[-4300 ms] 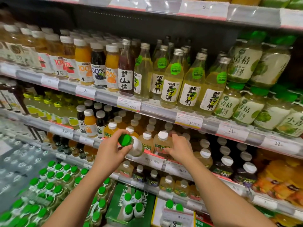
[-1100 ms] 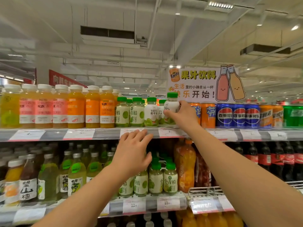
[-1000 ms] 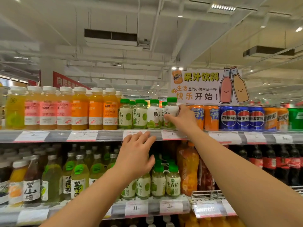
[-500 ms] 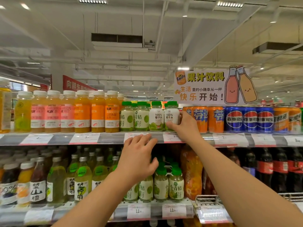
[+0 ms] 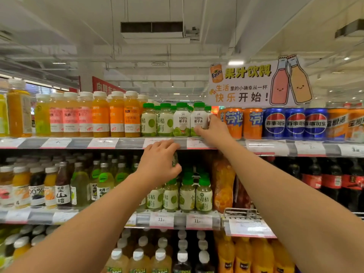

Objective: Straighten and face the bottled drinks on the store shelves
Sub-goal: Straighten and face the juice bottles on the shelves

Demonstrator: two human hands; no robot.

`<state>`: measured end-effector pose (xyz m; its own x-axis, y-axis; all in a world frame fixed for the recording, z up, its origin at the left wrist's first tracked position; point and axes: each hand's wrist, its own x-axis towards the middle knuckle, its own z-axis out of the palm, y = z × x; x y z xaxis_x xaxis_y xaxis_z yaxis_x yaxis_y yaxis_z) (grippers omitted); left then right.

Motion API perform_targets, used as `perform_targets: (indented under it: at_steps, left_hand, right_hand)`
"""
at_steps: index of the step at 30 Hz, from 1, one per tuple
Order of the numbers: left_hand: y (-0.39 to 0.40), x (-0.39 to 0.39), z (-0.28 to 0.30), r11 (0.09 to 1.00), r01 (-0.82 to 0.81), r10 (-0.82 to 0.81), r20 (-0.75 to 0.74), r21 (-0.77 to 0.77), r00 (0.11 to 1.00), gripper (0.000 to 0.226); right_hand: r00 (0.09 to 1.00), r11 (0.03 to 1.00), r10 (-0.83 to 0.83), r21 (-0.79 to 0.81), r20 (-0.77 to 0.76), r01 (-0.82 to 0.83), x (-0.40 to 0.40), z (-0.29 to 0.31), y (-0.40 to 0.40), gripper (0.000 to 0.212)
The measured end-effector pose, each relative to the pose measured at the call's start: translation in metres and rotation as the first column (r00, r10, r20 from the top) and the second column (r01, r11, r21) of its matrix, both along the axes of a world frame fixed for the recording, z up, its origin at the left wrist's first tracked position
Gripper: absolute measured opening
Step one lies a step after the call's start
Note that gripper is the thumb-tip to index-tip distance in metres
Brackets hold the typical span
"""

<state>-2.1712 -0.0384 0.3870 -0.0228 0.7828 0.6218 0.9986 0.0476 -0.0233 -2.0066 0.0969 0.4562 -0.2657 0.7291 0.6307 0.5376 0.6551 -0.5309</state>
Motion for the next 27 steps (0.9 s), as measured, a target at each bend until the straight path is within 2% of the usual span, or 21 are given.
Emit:
perform_targets:
  at_steps: [4,6,11,15,17,22,27]
  left_hand:
    - [0.0,0.008,-0.001,0.998,-0.057,0.057,0.009,-0.033,0.998,0.07]
    - [0.0,0.011,-0.002,0.996,-0.077,0.078,0.007,-0.048,0.997,0.072]
    - [-0.005,0.016,-0.005,0.995,-0.095,0.096,0.006,-0.038,0.995,0.074]
    - [-0.013,0.017,-0.003,0.988,-0.102,0.102,-0.009,-0.113,0.995,0.082]
    - [-0.025,0.019,-0.004,0.984,-0.069,0.077,0.043,-0.162,0.996,0.082]
    - [-0.095,0.022,-0.023,0.987,0.163,-0.158,0.169,-0.013,0.973,0.053]
    - [-0.173,-0.008,-0.062,0.966,0.257,-0.245,0.206,-0.034,0.947,0.038]
  right_hand:
    - [0.999,0.993,0.046,0.108,-0.012,-0.044,0.01,-0.019,-0.02,0.056]
    - [0.997,0.982,0.073,0.171,0.012,-0.074,0.016,-0.033,-0.033,0.066]
    - [0.987,0.957,0.14,0.244,0.082,-0.156,0.034,-0.062,-0.067,0.072]
    - [0.983,0.969,0.148,0.184,0.111,-0.167,0.045,-0.082,-0.096,0.064]
    - [0.977,0.973,0.168,0.139,0.128,-0.186,0.05,-0.092,-0.113,0.061]
    - [0.964,0.974,0.21,0.051,0.164,-0.221,0.054,-0.118,-0.156,0.05]
    - [0.959,0.972,0.237,-0.04,0.157,-0.233,0.031,-0.151,-0.215,0.043]
